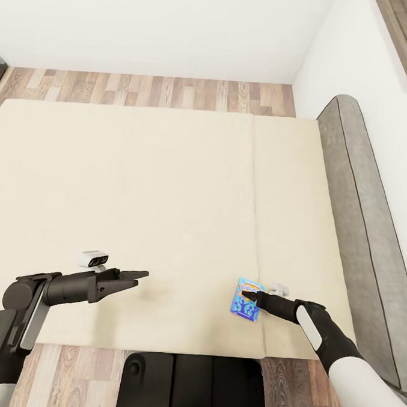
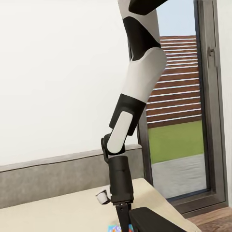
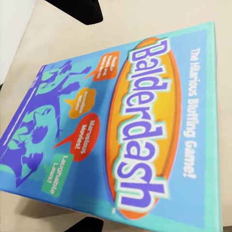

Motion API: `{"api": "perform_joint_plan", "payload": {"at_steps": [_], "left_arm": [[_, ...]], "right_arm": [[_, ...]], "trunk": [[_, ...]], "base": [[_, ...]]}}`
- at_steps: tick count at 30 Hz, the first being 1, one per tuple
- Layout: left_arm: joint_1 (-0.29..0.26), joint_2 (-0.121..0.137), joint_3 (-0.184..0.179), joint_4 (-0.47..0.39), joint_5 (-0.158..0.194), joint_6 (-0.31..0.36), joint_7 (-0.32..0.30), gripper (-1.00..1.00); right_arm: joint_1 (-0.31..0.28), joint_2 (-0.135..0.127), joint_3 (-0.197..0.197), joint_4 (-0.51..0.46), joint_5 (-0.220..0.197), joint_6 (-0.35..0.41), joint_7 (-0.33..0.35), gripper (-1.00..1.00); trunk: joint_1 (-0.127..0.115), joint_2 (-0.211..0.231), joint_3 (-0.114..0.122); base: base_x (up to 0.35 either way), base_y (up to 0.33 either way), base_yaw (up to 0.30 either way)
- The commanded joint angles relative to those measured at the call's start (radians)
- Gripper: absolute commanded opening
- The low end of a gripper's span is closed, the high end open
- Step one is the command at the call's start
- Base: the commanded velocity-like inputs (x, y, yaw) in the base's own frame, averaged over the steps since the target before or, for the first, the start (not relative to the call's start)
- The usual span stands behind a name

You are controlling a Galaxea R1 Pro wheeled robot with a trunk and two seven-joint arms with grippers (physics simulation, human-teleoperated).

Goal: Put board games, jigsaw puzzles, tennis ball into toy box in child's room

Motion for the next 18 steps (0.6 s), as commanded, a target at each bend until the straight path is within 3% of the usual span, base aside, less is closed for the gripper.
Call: {"api": "perform_joint_plan", "payload": {"at_steps": [1, 18], "left_arm": [[0.000, 0.000, 0.000, 0.000, -0.001, 0.011, -0.004, 1.00], [0.000, 0.000, 0.000, 0.000, -0.001, 0.010, -0.004, 1.00]], "right_arm": [[0.000, -0.001, 0.003, -0.001, -0.006, 0.005, -0.001, 1.00], [0.000, 0.000, 0.003, -0.001, -0.006, 0.005, 0.000, 1.00]], "trunk": [[0.001, -0.002, -0.001], [0.001, -0.002, -0.001]], "base": [[0.000, 0.023, 0.000], [0.000, 0.033, 0.000]]}}
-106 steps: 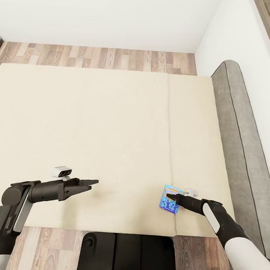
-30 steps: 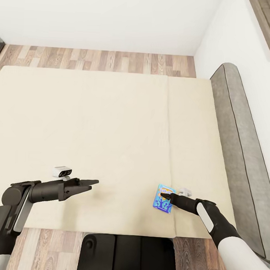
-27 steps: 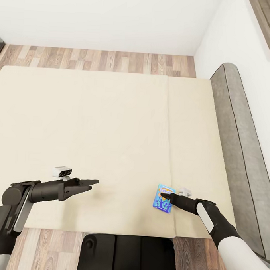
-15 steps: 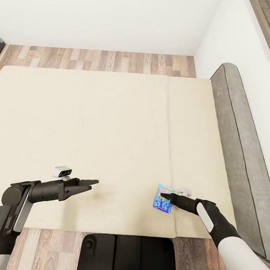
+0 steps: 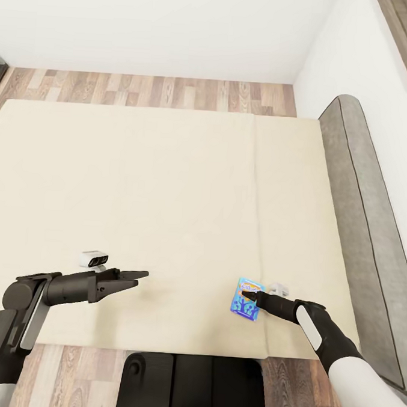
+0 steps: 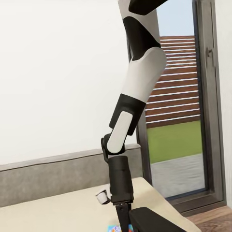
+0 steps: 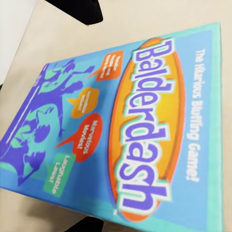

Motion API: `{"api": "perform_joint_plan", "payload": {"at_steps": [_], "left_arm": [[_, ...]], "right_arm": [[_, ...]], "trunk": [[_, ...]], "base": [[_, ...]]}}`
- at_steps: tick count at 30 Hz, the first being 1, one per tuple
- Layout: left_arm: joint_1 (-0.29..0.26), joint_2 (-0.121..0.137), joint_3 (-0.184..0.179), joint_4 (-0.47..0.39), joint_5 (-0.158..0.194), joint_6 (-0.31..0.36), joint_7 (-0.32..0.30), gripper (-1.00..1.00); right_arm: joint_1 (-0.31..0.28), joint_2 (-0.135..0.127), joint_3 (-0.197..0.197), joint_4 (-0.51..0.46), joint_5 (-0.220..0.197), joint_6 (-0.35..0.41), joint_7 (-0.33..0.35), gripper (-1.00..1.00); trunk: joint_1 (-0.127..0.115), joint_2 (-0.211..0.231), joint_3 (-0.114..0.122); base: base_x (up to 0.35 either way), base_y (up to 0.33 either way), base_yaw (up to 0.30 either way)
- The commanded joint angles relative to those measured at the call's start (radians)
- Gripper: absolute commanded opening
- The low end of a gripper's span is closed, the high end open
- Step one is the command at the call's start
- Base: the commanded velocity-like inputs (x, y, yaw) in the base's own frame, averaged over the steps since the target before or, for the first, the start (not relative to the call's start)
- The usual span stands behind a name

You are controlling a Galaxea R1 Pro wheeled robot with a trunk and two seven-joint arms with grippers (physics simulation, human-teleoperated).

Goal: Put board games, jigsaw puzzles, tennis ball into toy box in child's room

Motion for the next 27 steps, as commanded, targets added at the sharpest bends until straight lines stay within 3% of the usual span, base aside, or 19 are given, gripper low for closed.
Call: {"api": "perform_joint_plan", "payload": {"at_steps": [1, 27], "left_arm": [[0.000, 0.000, 0.000, 0.000, -0.001, 0.011, -0.004, 1.00], [0.000, 0.000, 0.001, 0.000, 0.000, 0.011, -0.004, 1.00]], "right_arm": [[0.000, -0.001, 0.003, -0.001, -0.005, 0.005, -0.001, 1.00], [0.000, 0.003, 0.003, -0.001, -0.005, 0.005, 0.000, 1.00]], "trunk": [[0.001, -0.002, -0.001], [0.001, -0.002, -0.001]], "base": [[0.000, 0.064, 0.000], [0.000, 0.020, 0.000]]}}
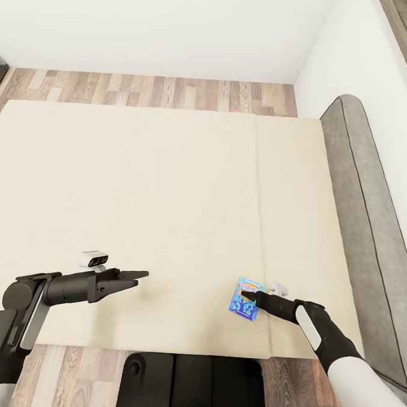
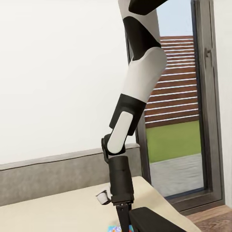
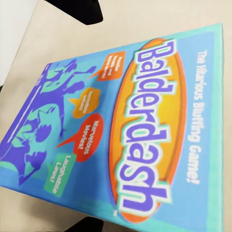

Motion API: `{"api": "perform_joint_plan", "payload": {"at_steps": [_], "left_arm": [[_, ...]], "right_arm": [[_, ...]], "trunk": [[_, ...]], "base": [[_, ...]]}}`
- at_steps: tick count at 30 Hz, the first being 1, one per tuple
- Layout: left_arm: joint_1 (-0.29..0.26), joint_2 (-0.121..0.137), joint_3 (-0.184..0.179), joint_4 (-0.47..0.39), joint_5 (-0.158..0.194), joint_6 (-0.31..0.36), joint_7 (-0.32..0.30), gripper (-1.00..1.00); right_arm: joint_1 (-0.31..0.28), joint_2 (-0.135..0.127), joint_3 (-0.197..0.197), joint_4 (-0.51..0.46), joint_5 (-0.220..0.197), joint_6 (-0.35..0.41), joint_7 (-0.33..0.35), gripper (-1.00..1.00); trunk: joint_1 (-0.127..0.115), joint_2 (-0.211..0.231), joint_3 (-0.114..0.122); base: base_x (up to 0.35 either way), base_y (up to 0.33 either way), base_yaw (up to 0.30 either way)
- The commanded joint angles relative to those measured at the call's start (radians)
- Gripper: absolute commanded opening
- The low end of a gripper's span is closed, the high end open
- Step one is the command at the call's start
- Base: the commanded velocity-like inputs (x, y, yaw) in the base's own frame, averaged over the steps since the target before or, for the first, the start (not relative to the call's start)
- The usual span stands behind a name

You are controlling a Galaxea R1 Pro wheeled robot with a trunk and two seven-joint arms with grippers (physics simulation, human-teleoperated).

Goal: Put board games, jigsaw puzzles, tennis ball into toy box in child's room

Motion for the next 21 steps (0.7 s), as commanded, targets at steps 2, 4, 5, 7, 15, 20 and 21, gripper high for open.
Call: {"api": "perform_joint_plan", "payload": {"at_steps": [2, 4, 5, 7, 15, 20, 21], "left_arm": [[0.000, 0.000, 0.000, 0.000, 0.000, 0.011, -0.004, 1.00], [0.000, 0.000, 0.000, 0.000, 0.000, 0.011, -0.004, 1.00], [0.000, 0.000, 0.000, 0.000, 0.000, 0.011, -0.004, 1.00], [0.000, 0.000, 0.000, 0.000, -0.001, 0.011, -0.004, 1.00], [0.000, 0.000, -0.001, 0.000, -0.001, 0.011, -0.004, 1.00], [0.000, 0.000, 0.000, 0.000, 0.000, 0.011, -0.004, 1.00], [0.000, 0.000, 0.000, 0.000, -0.001, 0.011, -0.004, 1.00]], "right_arm": [[0.000, -0.001, 0.003, -0.001, -0.006, 0.005, -0.001, 1.00], [0.000, -0.001, 0.003, -0.001, -0.006, 0.005, -0.001, 1.00], [0.000, -0.001, 0.003, -0.001, -0.006, 0.005, -0.001, 1.00], [0.000, -0.001, 0.003, -0.001, -0.006, 0.005, -0.001, 1.00], [0.000, -0.001, 0.003, -0.001, -0.006, 0.005, -0.001, 1.00], [0.000, -0.001, 0.003, -0.001, -0.006, 0.005, -0.001, 1.00], [0.000, -0.001, 0.003, -0.001, -0.006, 0.005, -0.001, 1.00]], "trunk": [[0.001, -0.002, -0.001], [0.001, -0.002, -0.001], [0.001, -0.002, -0.001], [0.001, -0.002, -0.001], [0.001, -0.002, -0.001], [0.001, -0.002, -0.001], [0.001, -0.002, -0.001]], "base": [[0.000, 0.013, 0.000], [0.000, 0.007, 0.000], [0.000, 0.004, 0.000], [0.000, 0.007, 0.000], [0.000, 0.067, 0.000], [0.000, 0.021, 0.000], [0.000, 0.023, 0.000]]}}
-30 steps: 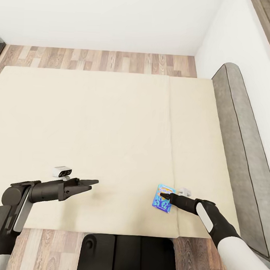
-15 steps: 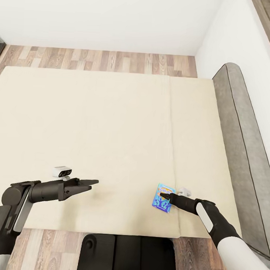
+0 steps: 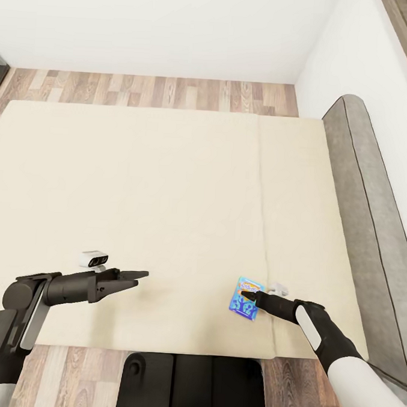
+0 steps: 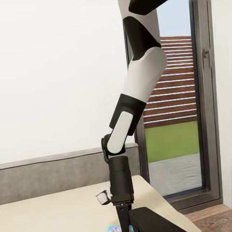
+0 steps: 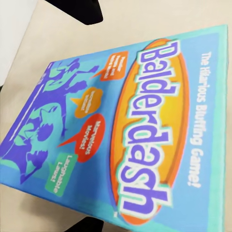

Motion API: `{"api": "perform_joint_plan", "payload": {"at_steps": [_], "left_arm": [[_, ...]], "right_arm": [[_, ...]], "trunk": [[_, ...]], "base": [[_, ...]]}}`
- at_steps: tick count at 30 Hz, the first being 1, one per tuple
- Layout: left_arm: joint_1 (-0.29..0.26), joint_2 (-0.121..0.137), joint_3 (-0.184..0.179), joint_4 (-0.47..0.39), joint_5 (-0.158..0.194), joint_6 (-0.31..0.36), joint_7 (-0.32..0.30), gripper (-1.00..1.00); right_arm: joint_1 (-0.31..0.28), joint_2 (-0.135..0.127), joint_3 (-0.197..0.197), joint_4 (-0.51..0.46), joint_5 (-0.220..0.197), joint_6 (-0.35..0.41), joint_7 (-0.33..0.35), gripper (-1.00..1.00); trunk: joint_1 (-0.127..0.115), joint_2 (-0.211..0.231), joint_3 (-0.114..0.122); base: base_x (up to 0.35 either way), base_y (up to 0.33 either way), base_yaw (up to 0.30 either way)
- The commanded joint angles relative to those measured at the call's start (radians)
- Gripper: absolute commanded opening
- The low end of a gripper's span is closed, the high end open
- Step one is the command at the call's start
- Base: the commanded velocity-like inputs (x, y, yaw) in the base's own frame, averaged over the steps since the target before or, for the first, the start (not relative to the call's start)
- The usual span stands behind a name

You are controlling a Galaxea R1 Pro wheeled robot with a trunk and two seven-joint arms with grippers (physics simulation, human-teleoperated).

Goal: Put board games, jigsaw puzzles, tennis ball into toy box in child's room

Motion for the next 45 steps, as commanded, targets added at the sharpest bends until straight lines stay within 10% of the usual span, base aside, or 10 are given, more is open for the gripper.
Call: {"api": "perform_joint_plan", "payload": {"at_steps": [1, 45], "left_arm": [[0.000, 0.000, 0.000, -0.001, -0.001, 0.011, -0.004, 1.00], [0.000, 0.000, 0.000, 0.000, -0.001, 0.011, -0.004, 1.00]], "right_arm": [[0.000, -0.001, 0.003, -0.001, -0.006, 0.004, -0.001, 1.00], [0.000, -0.001, 0.003, -0.001, -0.006, 0.004, -0.001, 1.00]], "trunk": [[0.001, -0.002, -0.001], [0.001, -0.002, -0.001]], "base": [[0.000, 0.047, 0.000], [0.000, 0.036, 0.000]]}}
